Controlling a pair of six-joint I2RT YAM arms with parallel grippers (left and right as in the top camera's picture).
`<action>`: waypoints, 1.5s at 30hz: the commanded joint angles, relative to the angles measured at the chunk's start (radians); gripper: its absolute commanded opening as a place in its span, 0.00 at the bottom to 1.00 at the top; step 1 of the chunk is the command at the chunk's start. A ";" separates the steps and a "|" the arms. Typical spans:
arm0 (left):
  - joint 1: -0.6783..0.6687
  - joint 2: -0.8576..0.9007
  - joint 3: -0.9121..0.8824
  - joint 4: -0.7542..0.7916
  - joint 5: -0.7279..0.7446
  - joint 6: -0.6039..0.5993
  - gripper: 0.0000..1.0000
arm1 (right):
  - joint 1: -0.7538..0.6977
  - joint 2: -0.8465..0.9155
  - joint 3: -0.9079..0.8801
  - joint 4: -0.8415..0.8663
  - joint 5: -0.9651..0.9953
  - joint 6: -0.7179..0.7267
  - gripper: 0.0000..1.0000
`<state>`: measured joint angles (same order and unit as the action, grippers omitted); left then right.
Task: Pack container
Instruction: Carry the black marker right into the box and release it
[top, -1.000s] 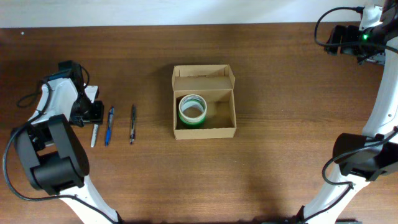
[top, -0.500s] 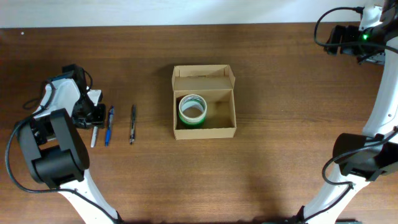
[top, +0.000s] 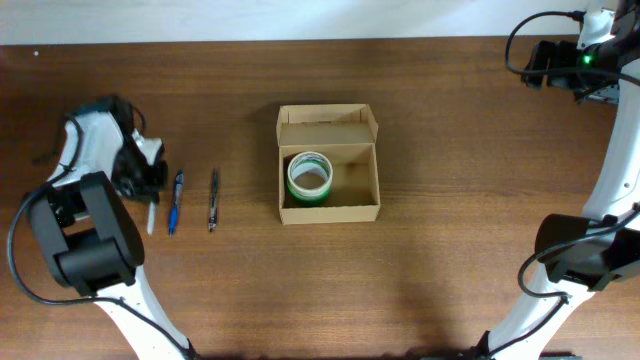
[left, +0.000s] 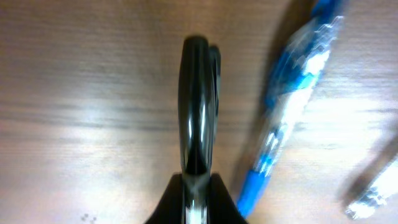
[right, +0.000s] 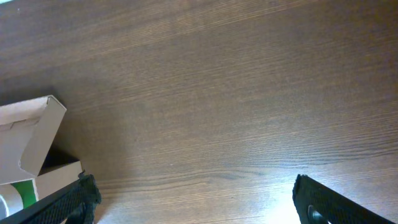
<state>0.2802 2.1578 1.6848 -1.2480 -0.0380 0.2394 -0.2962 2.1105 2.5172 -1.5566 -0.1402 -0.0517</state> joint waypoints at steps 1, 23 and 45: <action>-0.003 -0.010 0.265 -0.104 0.097 -0.005 0.02 | -0.005 -0.003 0.006 0.000 -0.005 0.008 0.99; -0.688 -0.239 0.697 -0.382 0.147 0.380 0.02 | -0.005 -0.003 0.005 0.000 -0.005 0.008 0.99; -0.898 -0.238 0.020 0.070 0.138 0.675 0.02 | -0.005 -0.003 0.006 0.000 -0.005 0.008 0.99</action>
<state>-0.6186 1.9244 1.7500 -1.1999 0.0975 0.8833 -0.2962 2.1105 2.5172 -1.5562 -0.1402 -0.0521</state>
